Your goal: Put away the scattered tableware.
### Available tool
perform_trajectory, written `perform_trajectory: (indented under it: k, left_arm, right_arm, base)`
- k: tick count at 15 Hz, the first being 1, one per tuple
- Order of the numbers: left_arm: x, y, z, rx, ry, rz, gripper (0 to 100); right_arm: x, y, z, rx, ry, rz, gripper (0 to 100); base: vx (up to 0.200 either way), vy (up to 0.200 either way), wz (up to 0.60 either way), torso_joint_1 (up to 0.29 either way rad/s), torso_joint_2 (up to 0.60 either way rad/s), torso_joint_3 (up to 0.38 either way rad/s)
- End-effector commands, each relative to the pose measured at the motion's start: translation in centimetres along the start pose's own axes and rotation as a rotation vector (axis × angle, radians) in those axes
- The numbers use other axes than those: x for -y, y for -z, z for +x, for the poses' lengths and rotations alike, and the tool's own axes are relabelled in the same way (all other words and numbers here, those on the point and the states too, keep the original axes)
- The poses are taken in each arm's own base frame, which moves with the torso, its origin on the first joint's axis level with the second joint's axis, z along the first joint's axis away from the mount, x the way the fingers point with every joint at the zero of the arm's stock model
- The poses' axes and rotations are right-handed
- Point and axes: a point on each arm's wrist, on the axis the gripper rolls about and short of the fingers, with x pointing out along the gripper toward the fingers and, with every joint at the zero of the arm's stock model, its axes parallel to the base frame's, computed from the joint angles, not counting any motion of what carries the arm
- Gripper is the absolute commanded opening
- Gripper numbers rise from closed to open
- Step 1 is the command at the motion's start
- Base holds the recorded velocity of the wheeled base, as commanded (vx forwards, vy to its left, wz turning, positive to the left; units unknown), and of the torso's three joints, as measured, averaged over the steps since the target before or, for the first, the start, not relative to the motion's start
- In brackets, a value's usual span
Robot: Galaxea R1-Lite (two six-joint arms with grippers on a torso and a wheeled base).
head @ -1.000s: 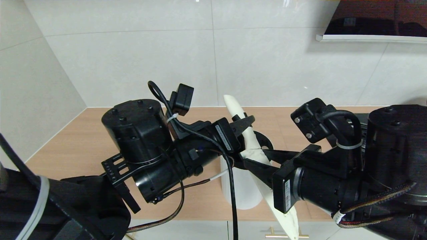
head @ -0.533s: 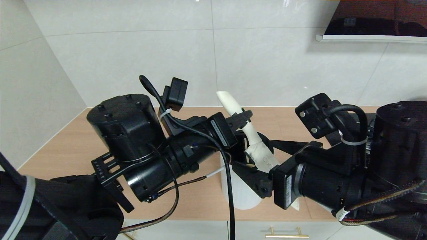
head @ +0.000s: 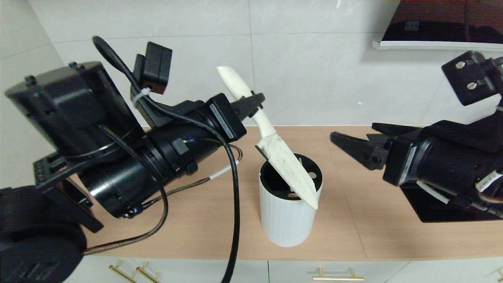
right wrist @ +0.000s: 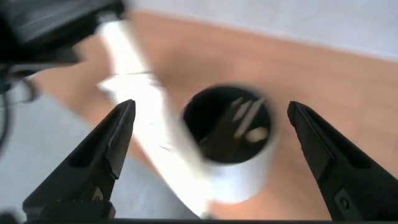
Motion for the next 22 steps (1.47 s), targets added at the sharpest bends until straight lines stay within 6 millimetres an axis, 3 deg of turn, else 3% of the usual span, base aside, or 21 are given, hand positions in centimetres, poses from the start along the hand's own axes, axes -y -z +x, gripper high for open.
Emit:
perform_trajectory:
  k: [1, 5, 7, 9, 14, 22]
  left_arm:
    - [1.1, -2.7, -0.4, 0.079, -0.041, 0.055, 0]
    - [1.5, -3.8, 0.3, 0.112, -0.209, 0.226, 0]
    - [2.1, -3.3, 0.4, 0.089, -0.203, 0.249, 0]
    - [3.1, -2.4, 2.0, 0.126, -0.280, 0.248, 0]
    - [2.8, 0.2, 4.1, 0.163, -0.420, 0.301, 0]
    - [2.4, 2.4, 5.0, 0.120, -0.471, 0.340, 0]
  right_arm:
    - [1.7, -1.3, -1.1, 0.057, 0.066, 0.007, 100]
    - [2.3, -1.2, -0.8, 0.051, 0.096, 0.005, 100]
    - [2.3, -0.9, -0.4, 0.039, 0.099, 0.002, 100]
    - [2.3, -0.8, -0.3, 0.036, 0.100, 0.002, 100]
    - [2.3, -0.3, 0.4, 0.017, 0.105, -0.001, 100]
    - [2.3, -0.1, 0.5, 0.010, 0.106, -0.002, 100]
  base:
    - [0.000, 0.000, 0.00, 0.000, 0.00, 0.000]
    - [0.000, 0.000, 0.00, 0.000, 0.00, 0.000]
    - [0.000, 0.000, 0.00, 0.000, 0.00, 0.000]
    - [0.000, 0.000, 0.00, 0.000, 0.00, 0.000]
    - [0.000, 0.000, 0.00, 0.000, 0.00, 0.000]
    - [0.000, 0.000, 0.00, 0.000, 0.00, 0.000]
